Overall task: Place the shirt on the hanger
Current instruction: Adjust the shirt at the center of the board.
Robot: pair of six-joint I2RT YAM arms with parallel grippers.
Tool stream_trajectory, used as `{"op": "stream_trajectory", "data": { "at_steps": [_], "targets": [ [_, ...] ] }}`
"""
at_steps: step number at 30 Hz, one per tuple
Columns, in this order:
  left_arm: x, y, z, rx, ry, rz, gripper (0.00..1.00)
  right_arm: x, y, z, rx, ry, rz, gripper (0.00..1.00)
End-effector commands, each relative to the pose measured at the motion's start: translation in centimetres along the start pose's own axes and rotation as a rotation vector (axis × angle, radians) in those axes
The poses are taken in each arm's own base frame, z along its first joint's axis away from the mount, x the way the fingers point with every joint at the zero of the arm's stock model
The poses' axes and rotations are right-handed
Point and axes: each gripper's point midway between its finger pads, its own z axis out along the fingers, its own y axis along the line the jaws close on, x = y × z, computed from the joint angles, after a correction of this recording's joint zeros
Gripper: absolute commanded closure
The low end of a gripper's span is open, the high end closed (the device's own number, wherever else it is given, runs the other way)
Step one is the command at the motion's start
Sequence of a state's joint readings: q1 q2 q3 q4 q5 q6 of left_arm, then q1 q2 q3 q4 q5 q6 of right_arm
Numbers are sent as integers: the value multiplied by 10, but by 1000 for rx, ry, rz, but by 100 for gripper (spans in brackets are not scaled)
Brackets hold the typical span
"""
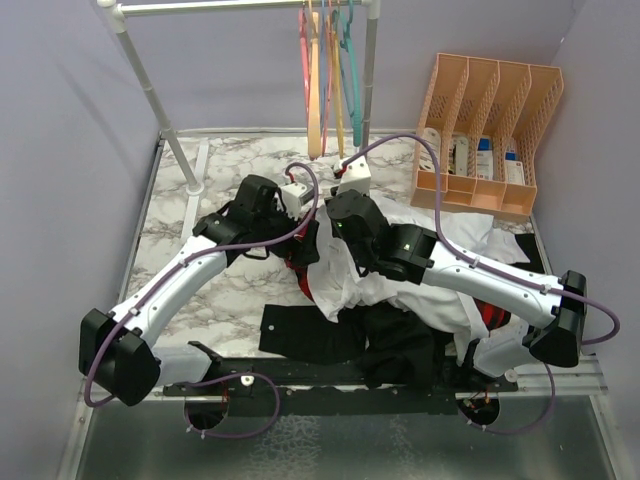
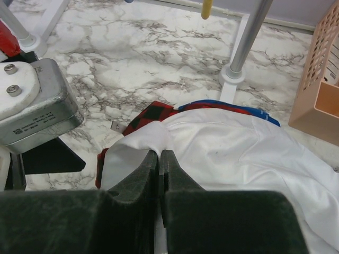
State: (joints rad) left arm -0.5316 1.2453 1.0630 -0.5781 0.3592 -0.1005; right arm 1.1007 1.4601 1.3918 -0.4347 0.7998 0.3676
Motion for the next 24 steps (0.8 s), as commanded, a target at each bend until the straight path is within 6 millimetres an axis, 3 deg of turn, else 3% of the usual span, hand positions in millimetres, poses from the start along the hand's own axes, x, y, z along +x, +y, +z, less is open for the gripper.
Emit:
{"op": "stream_trajectory", "data": {
  "at_steps": [1, 7, 11, 16, 21, 24],
  "targets": [
    [-12, -50, -11, 267, 1, -11, 6, -9, -5, -7, 20, -30, 45, 99],
    [16, -80, -20, 442, 97, 28, 15, -16, -9, -8, 33, -50, 59, 99],
    [35, -67, -10, 374, 135, 50, 27, -22, -11, -10, 42, -66, 68, 99],
    [46, -58, -1, 335, 142, 49, 29, -26, -11, -12, 32, -77, 80, 99],
    [46, -48, 10, 279, 133, 52, 31, -29, -11, -15, 18, -83, 98, 99],
    [39, -45, 13, 264, 116, 44, 38, -30, -11, -17, 5, -85, 106, 99]
  ]
}}
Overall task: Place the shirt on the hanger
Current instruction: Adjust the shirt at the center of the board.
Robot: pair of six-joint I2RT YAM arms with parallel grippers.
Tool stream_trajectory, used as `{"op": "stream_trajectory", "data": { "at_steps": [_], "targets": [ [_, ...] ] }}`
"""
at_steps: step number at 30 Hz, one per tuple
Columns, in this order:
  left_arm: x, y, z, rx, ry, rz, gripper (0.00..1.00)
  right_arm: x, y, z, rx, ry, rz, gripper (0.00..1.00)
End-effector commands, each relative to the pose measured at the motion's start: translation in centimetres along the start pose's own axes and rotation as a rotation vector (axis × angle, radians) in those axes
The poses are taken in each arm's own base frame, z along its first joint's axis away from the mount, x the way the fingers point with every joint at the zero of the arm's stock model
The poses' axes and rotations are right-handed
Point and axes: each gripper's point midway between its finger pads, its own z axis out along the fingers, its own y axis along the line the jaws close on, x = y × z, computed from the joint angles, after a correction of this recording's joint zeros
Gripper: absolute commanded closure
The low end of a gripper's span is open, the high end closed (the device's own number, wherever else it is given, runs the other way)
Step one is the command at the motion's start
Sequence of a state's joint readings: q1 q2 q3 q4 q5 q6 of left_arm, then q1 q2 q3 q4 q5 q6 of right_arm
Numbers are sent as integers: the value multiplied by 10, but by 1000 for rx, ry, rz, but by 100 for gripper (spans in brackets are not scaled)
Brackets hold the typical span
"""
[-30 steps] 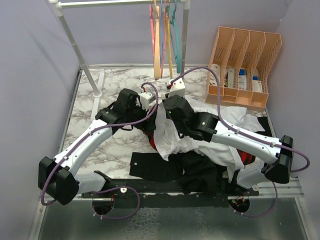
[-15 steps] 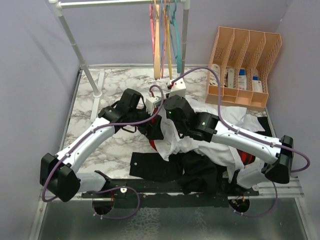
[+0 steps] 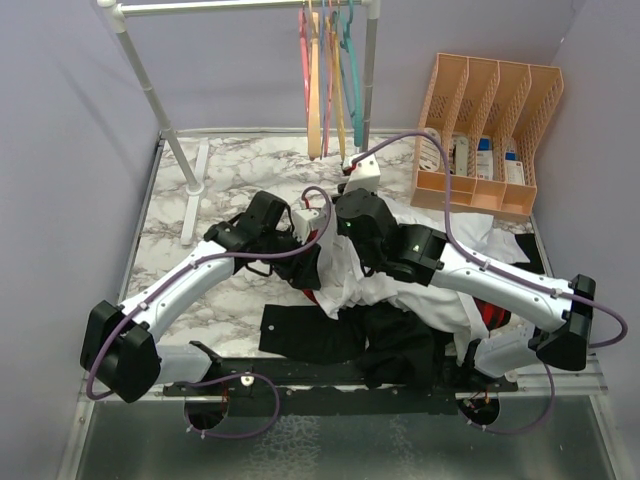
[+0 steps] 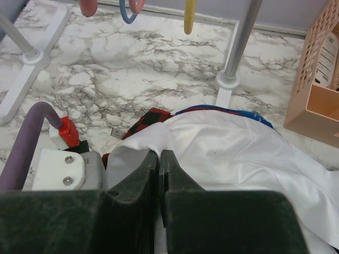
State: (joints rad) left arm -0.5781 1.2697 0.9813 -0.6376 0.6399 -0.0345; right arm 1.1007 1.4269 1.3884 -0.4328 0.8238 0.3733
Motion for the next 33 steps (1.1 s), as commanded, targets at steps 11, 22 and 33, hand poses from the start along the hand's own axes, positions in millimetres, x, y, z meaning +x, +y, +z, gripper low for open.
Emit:
{"op": "stream_trajectory", "data": {
  "at_steps": [11, 22, 33],
  "targets": [
    [-39, -22, 2, 121, -49, -9, 99, -13, -4, -18, -41, -44, 133, 99],
    [-52, -38, -63, 18, -40, 236, 100, -1, -25, -40, -56, -5, 184, 99],
    [-104, 18, -155, -546, -144, 468, 100, -57, -45, -67, -82, -120, 214, 99]
  ]
}}
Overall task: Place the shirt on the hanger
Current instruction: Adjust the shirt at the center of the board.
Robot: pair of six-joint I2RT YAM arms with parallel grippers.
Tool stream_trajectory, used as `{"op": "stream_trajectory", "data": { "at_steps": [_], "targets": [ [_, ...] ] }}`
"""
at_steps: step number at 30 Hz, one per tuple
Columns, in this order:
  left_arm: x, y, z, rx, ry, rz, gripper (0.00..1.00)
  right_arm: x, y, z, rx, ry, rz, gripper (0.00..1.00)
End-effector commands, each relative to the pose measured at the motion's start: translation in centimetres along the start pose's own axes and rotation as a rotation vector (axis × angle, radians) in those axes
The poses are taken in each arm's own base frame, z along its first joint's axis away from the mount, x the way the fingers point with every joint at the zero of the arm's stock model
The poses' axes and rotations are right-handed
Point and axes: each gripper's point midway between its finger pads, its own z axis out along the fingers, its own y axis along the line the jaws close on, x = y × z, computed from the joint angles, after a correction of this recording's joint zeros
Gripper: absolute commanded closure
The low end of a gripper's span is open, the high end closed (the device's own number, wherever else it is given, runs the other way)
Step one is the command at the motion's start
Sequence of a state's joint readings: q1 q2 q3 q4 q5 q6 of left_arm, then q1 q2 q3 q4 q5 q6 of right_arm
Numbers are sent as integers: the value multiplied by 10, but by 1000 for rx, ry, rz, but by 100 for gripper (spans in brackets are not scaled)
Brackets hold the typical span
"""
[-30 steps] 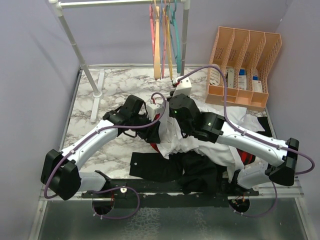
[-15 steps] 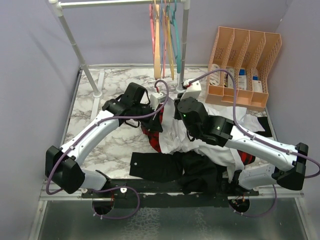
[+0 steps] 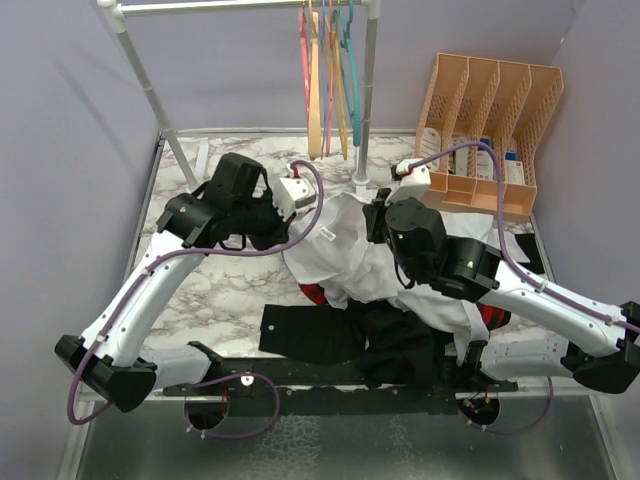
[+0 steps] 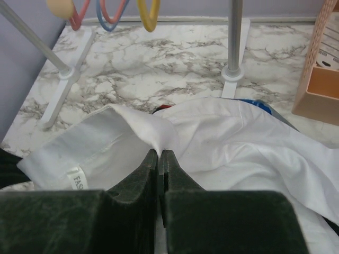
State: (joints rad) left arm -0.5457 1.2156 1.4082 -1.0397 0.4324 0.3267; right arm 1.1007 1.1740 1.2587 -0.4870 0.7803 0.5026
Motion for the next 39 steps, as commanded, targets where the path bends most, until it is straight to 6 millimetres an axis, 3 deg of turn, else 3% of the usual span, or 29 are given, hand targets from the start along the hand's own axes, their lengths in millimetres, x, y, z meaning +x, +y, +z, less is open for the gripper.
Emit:
{"op": "stream_trajectory", "data": {
  "at_steps": [1, 6, 11, 15, 26, 30, 39],
  "targets": [
    [-44, 61, -53, -370, -83, 91, 100, -58, 2, -21, -38, -113, 28, 99],
    [-110, 78, -101, -507, -239, 110, 100, -109, 19, -31, -107, -208, -21, 99],
    [-159, 65, -147, -517, -383, 154, 100, -150, 36, -37, -154, -265, -58, 99],
    [-177, 55, -170, -515, -448, 193, 100, -179, 47, -48, -212, -324, -52, 99],
    [-228, 76, -269, -851, -699, 155, 100, -294, 49, -85, -193, -617, -50, 99],
    [-243, 82, -290, -931, -773, 148, 100, -329, 47, -103, -202, -725, -40, 99],
    [-278, 67, -336, -969, -990, 177, 100, -375, 51, -140, -282, -905, -24, 99]
  ]
}}
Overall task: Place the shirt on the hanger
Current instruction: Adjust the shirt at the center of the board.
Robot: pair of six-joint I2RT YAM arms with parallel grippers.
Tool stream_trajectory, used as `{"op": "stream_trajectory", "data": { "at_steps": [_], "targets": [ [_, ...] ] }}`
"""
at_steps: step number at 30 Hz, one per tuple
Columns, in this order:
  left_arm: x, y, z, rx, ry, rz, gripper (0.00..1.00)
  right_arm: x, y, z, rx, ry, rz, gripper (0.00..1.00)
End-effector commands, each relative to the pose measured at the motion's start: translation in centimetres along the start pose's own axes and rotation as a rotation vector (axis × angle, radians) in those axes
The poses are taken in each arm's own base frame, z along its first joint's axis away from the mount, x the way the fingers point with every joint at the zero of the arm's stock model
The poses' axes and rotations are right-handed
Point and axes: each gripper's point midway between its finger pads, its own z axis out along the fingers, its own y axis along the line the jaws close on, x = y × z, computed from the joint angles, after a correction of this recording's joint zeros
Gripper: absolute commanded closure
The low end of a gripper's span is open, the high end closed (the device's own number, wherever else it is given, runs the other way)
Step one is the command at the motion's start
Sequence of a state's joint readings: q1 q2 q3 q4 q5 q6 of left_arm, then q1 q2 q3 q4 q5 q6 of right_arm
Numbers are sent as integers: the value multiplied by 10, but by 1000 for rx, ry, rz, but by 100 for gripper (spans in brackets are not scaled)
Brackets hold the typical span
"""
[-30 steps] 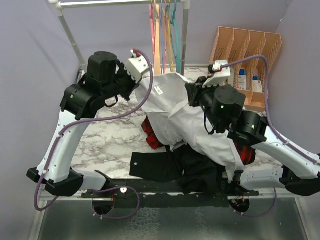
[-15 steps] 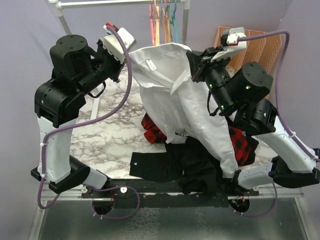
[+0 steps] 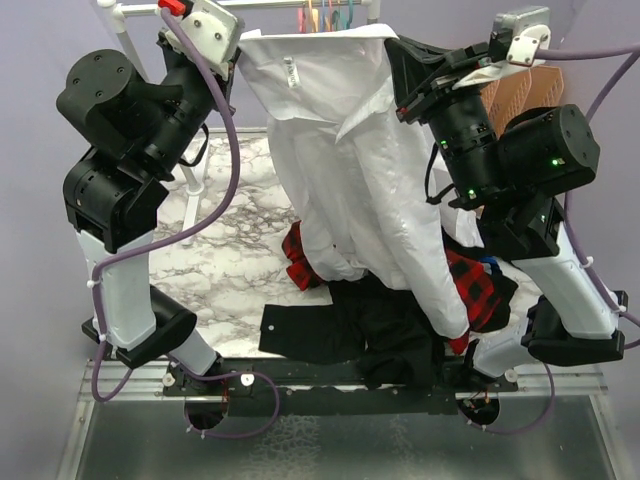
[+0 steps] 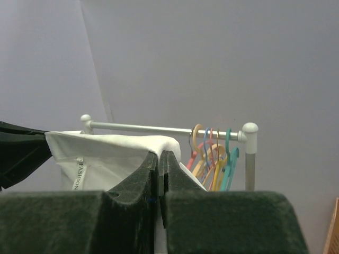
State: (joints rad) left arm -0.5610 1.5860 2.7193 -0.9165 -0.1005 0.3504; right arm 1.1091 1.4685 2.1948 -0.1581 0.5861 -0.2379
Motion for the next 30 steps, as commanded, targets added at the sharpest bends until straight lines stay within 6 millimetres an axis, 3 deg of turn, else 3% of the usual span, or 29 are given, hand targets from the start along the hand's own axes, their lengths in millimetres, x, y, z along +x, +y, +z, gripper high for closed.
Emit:
{"op": "stream_trajectory", "data": {
  "at_steps": [1, 10, 12, 14, 17, 20, 22, 25, 27, 30],
  "targets": [
    [-51, 44, -20, -188, -167, -26, 100, -72, -15, -7, -10, -209, 49, 99],
    [-99, 82, -50, -348, -346, -42, 100, -132, -29, -22, -34, -376, 93, 99],
    [-104, 86, -55, -364, -364, -40, 100, -137, -31, -24, -34, -386, 96, 99],
    [-100, 83, -52, -353, -347, -42, 100, -128, -29, -23, -40, -354, 85, 99],
    [-78, 69, -42, -296, -262, -57, 100, -91, -27, -25, -29, -255, 65, 99],
    [-37, 42, -26, -189, -116, -66, 100, -29, -34, -40, 13, -113, 53, 99],
    [-3, 22, -19, -123, -4, -61, 100, 10, -45, -67, 26, -33, 64, 99],
    [55, -5, -17, -41, 162, -43, 100, 75, -43, -105, -33, 104, 83, 99],
    [93, -24, -22, 22, 263, -20, 100, 117, -34, -134, -113, 209, 107, 99],
    [149, -55, -41, 143, 395, 2, 100, 162, -16, -171, -234, 353, 179, 99]
  ]
}}
